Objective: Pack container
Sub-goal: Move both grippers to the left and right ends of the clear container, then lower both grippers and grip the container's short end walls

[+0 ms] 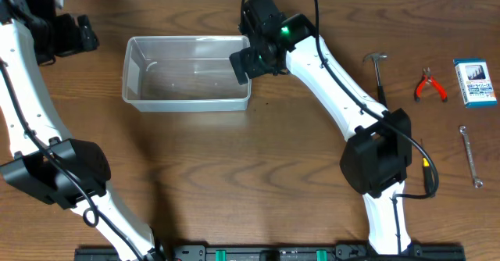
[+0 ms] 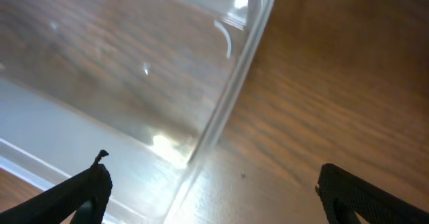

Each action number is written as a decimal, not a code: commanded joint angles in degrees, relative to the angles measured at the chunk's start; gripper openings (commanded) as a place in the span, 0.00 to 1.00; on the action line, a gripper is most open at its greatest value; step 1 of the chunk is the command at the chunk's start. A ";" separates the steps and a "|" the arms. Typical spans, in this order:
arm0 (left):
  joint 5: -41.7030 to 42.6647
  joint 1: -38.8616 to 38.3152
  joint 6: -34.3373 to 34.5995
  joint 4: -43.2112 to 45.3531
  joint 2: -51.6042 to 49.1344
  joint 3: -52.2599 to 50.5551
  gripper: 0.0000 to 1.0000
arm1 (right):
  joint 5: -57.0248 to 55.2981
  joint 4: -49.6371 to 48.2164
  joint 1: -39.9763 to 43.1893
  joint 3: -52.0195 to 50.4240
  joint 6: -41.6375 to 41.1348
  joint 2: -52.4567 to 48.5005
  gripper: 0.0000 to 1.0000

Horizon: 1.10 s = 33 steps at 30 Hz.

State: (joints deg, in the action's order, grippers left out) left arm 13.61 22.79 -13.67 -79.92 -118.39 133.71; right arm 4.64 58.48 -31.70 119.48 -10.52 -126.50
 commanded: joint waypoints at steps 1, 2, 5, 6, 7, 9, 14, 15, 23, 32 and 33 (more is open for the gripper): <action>0.94 -1.33 -3.72 -0.31 0.33 -1.42 0.98 | -0.13 -1.51 0.57 0.66 -1.22 0.68 0.99; 0.94 -1.66 -3.72 -0.35 0.13 -1.77 0.98 | -0.13 -1.99 0.59 0.66 -1.22 0.68 0.99; 0.92 -2.62 -3.72 -0.79 -0.96 -2.27 0.98 | -0.13 -2.75 0.61 0.66 -1.22 0.68 0.99; 0.94 -2.89 -3.72 -0.85 -1.38 -2.27 0.98 | -0.15 -2.82 0.61 0.61 -1.22 0.68 0.99; 0.92 -3.13 -3.76 -0.83 -1.97 -2.27 0.98 | -0.15 -2.80 0.61 0.61 -1.22 0.68 0.99; 0.92 -3.54 -3.91 -0.81 -3.19 -2.27 0.98 | -0.15 -2.86 0.59 0.61 -1.22 0.66 0.99; 0.92 -4.20 -3.89 -1.84 -6.60 -2.27 0.98 | -0.20 -3.56 0.57 0.48 -1.22 0.09 0.99; 0.92 -4.24 -3.91 -2.14 -7.08 -2.27 0.98 | -0.22 -3.54 0.61 0.44 -1.22 -0.17 0.99; 0.94 -4.28 -7.32 -2.51 -9.49 -2.27 0.98 | -0.20 -3.41 0.66 -0.37 0.98 -0.61 0.99; 0.31 -4.87 -9.88 -1.44 -11.54 -2.27 0.98 | -0.15 -2.97 0.66 -0.37 0.98 -3.08 0.99; 0.28 -5.01 -9.88 -1.42 -11.65 -2.27 0.98 | -0.15 -2.75 0.66 -0.37 0.98 -3.48 0.99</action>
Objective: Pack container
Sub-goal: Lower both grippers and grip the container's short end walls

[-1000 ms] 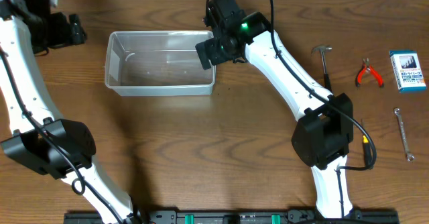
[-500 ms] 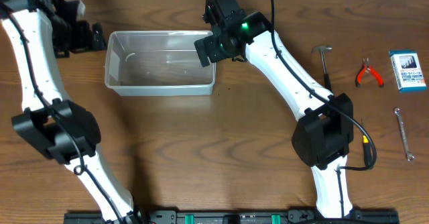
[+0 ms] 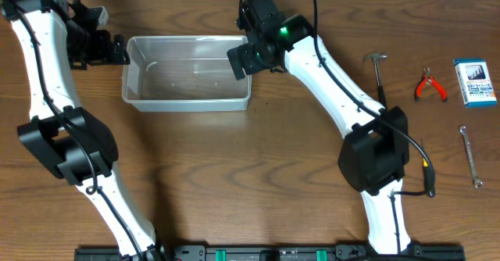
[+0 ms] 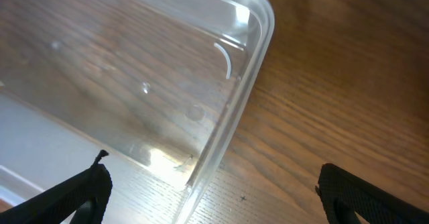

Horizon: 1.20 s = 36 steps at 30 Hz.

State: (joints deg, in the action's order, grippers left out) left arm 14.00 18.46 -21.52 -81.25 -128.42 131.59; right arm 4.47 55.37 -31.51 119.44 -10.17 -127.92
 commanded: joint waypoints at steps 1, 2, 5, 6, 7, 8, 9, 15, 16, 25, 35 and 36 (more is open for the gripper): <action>-0.11 -0.83 -2.03 -0.04 -1.84 -0.15 0.98 | 0.02 0.61 0.46 -0.33 0.63 -2.32 0.99; -0.11 -1.03 -2.03 0.09 -1.97 -0.15 0.98 | 0.02 0.85 0.46 -0.33 0.63 -2.58 0.99; -0.11 -1.95 -2.01 0.72 -2.69 -0.15 0.98 | 0.02 1.25 0.46 -0.33 0.63 -3.02 0.99; -0.11 -2.38 -1.99 1.01 -3.10 -0.15 0.98 | 0.02 1.22 0.46 -0.33 0.66 -3.08 0.99; -0.13 -2.75 -1.99 1.18 -3.50 -0.15 0.98 | 0.02 1.18 0.46 -0.33 0.63 -3.08 0.99; -0.17 -3.13 -1.99 1.27 -4.00 -0.15 0.98 | 0.00 1.14 0.46 -0.33 0.63 -3.08 0.99; -0.59 -3.48 -1.95 1.36 -4.39 -0.15 0.98 | 0.02 1.11 0.46 -0.33 0.63 -3.08 0.99; -4.42 -4.68 -1.73 1.42 -7.23 -0.15 0.98 | 0.00 1.42 0.46 -0.33 0.61 -3.21 0.99; -4.42 -4.66 -1.36 1.44 -7.61 -0.15 0.98 | 0.02 1.49 0.46 -0.33 0.59 -3.26 0.99; -4.39 -4.66 -1.31 2.36 -8.76 -0.15 0.98 | 0.00 1.81 0.46 -0.33 0.59 -3.48 0.99; -4.37 -4.66 -1.33 4.02 -8.79 -0.15 0.98 | 0.00 1.36 0.46 -0.35 0.61 -4.39 0.99; -4.37 -4.66 -1.33 4.11 -8.79 -0.15 0.98 | 0.00 1.38 0.46 -0.35 0.61 -4.66 0.99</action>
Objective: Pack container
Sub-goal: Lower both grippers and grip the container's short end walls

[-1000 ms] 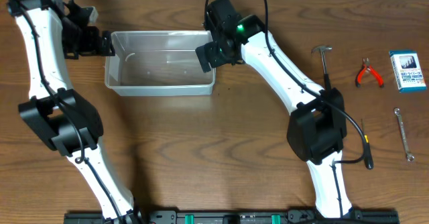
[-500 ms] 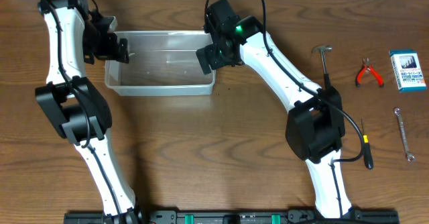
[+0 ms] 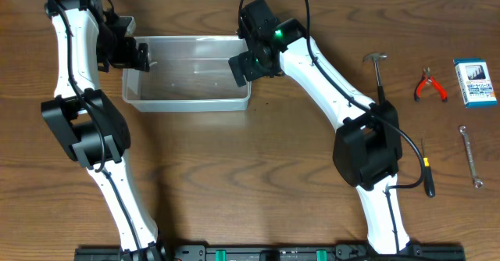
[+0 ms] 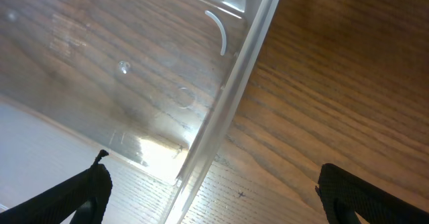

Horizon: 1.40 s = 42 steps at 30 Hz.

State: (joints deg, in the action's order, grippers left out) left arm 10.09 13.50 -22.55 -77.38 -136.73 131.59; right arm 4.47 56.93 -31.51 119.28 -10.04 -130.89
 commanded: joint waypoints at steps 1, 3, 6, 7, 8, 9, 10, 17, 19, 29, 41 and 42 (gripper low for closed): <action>-0.46 0.31 -0.31 0.35 -0.48 -0.15 0.98 | 0.02 -0.17 0.46 -0.20 0.48 -2.10 0.99; -0.46 0.31 -0.31 0.52 -0.48 -0.15 0.98 | 0.04 -0.17 0.46 -0.20 0.48 -2.73 0.99; -0.48 0.31 -0.31 0.57 -0.48 -0.15 0.98 | 0.04 -0.17 0.46 -0.20 0.46 -3.21 0.99; -0.48 0.31 -0.31 0.59 -0.48 -0.15 0.98 | 0.04 -0.22 0.46 -0.20 0.48 -3.23 0.99; -0.48 0.31 -0.31 0.61 -0.50 -0.15 0.98 | 0.04 -0.37 0.46 -0.20 0.48 -3.26 0.99; -0.48 0.31 -0.31 0.66 -0.50 -0.15 0.98 | 0.04 -0.57 0.46 -0.20 0.48 -3.26 0.99; -0.48 0.31 -0.31 0.74 -0.50 -0.15 0.98 | 0.04 -0.70 0.46 -0.20 0.48 -3.26 0.99; -0.48 0.31 -0.31 0.92 -0.61 -0.15 0.98 | 0.02 -0.98 0.46 -0.20 0.48 -3.26 0.99; -0.46 0.31 -0.31 1.25 -0.76 -0.17 0.98 | 0.04 -1.22 0.46 -0.20 0.48 -3.26 0.99; -0.46 0.31 -0.31 1.40 -2.60 -0.20 0.98 | 0.04 -1.68 0.46 -0.20 0.48 -3.26 0.99; 0.46 0.28 -0.74 1.79 -4.22 -0.20 0.98 | 0.04 -1.64 0.46 -0.20 0.48 -3.26 0.99; 0.87 0.28 -0.74 1.77 -4.48 -0.20 0.98 | 0.04 -1.66 0.46 -0.20 0.48 -3.26 0.99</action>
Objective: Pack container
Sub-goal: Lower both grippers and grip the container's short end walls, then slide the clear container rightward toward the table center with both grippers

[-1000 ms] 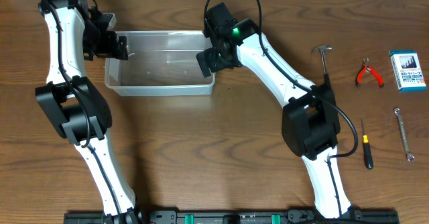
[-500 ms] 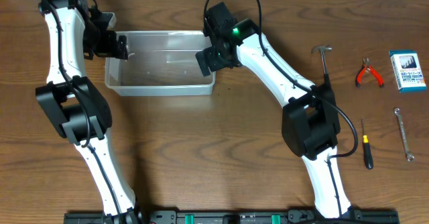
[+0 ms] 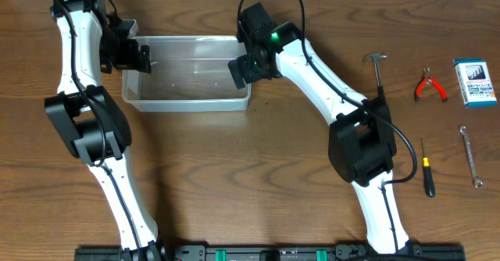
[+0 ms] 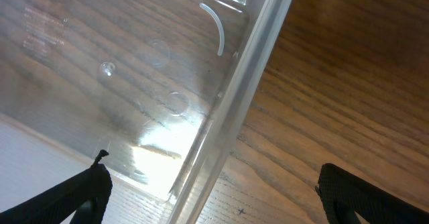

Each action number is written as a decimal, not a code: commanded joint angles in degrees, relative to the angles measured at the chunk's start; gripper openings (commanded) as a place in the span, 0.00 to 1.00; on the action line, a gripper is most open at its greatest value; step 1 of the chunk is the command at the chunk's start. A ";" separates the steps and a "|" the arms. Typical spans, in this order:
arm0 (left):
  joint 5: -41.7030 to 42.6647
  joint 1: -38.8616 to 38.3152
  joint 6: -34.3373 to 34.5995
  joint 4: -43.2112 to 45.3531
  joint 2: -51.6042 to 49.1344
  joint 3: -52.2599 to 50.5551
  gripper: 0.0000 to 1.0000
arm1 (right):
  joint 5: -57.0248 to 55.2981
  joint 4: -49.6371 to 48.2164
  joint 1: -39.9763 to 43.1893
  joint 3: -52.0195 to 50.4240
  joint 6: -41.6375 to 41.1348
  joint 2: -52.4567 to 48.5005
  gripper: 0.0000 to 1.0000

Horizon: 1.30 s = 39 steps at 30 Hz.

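Note:
A clear plastic container [image 3: 186, 83] stands empty on the wooden table at the back. My right gripper [image 3: 242, 68] is open at its right end, fingers astride the right wall [image 4: 248, 90], one finger inside and one outside. My left gripper [image 3: 138, 56] sits at the container's left end; its jaws are too small to read. On the right of the table lie a hammer [image 3: 377, 67], red pliers [image 3: 429, 85], a blue-and-white box [image 3: 475, 82], a wrench [image 3: 470, 156] and a black screwdriver [image 3: 425, 172].
The loose items lie spread along the right side of the wooden table [image 3: 250, 159], apart from one another. A black rail [image 3: 266, 253] runs along the front edge, where both arm bases rise.
My right gripper has come lower over the container's right wall, which looks larger in the wrist view. The left arm has barely shifted at the left end.
At first the left gripper was far left of the container and the right gripper hung open over its right end. The left gripper then stood beside the left wall, later at it. The right gripper stayed open and sits lower now.

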State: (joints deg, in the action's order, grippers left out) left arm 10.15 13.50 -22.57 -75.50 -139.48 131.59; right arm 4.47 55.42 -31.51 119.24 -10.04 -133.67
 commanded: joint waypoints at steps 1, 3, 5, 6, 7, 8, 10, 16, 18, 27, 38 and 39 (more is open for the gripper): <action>0.87 0.28 -0.72 -0.15 -1.86 -0.22 0.98 | 0.04 -0.15 0.46 -0.15 0.50 -0.48 0.99; 0.90 0.28 -0.70 -0.22 -1.97 -0.22 0.98 | 0.04 -0.13 0.46 -0.15 0.50 -0.48 0.99; 0.96 0.28 -0.72 -0.20 -1.97 -0.22 0.98 | 0.04 -0.15 0.46 -0.15 0.48 -0.48 0.99; 0.96 0.28 -0.72 -0.20 -1.97 -0.22 0.98 | 0.04 -0.17 0.46 -0.15 0.48 -0.48 0.99; 0.98 0.28 -0.70 -0.17 -1.99 -0.24 0.99 | 0.04 -0.17 0.46 -0.15 0.50 -0.48 0.99; 1.01 0.28 -0.70 -0.15 -1.99 -0.24 0.99 | 0.04 -0.20 0.46 -0.15 0.50 -0.50 0.99; 1.03 0.28 -0.70 -0.07 -1.99 -0.24 0.99 | 0.04 -0.31 0.46 -0.15 0.50 -0.50 0.99; 1.42 0.28 -0.70 -0.09 -1.99 -0.24 0.82 | 0.04 -0.87 0.46 -0.15 0.48 -0.50 0.74; 1.42 0.28 -0.70 -0.20 -1.99 -0.24 0.71 | 0.04 -1.03 0.46 -0.15 0.48 -0.50 0.59; 1.42 0.28 -0.68 -0.26 -1.99 -0.24 0.38 | 0.02 -1.46 0.46 -0.15 0.44 -0.48 0.07; 1.40 0.28 -0.24 -0.26 -1.99 -0.24 0.27 | 0.04 -2.10 0.46 -0.15 0.24 -0.48 0.02; 1.40 0.28 -0.04 -0.24 -1.99 -0.24 0.27 | 0.04 -2.12 0.46 -0.15 0.24 -0.48 0.02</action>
State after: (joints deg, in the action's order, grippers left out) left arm 11.66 13.45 -22.90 -76.25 -140.53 131.48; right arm 3.55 52.84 -31.05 119.24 -11.79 -133.69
